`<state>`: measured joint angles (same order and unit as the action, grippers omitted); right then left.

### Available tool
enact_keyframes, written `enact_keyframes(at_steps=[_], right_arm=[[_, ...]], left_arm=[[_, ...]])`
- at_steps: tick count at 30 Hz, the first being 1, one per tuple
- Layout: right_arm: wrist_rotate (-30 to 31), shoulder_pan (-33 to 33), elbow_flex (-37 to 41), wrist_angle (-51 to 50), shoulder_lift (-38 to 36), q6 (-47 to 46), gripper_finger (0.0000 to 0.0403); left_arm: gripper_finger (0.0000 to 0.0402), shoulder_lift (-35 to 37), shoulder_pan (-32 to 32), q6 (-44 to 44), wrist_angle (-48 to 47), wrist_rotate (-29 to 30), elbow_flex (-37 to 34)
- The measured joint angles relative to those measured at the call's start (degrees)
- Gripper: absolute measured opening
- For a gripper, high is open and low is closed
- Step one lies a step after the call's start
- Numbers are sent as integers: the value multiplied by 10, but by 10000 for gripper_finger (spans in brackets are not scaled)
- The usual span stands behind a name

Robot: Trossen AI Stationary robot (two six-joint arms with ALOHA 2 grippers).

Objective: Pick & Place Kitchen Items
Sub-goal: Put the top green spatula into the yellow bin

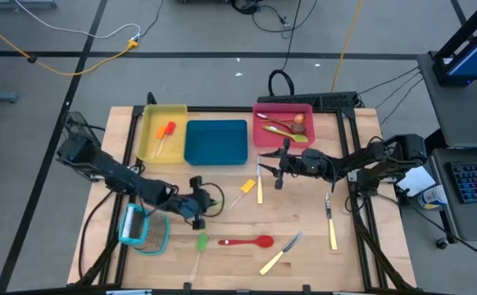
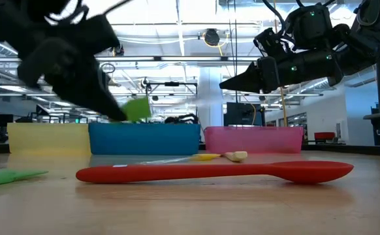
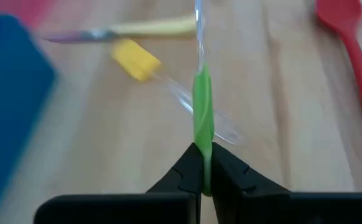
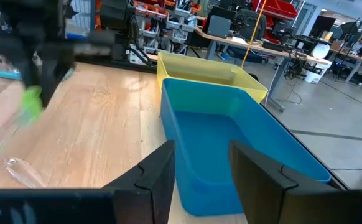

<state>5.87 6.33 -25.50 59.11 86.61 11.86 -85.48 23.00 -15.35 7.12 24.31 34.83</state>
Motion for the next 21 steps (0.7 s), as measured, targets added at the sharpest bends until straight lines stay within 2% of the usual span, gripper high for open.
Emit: enact_keyframes(at_steps=[5,9,13,17,21], right_arm=[[0,0,0,0,0,-1,142],[0,0,0,0,0,-2,142],[0,0,0,0,0,-2,142],[0,0,0,-1,0,-2,142],[0,0,0,-2,0,-2,142]], left_arm=[[10,101,-4,-40,-94,54,1],[21,182,-12,-114,-220,155,1],[8,250,-37,-216,-344,226,1],[17,304,-79,-310,-468,254,1],[19,334,-139,-389,-590,250,1]])
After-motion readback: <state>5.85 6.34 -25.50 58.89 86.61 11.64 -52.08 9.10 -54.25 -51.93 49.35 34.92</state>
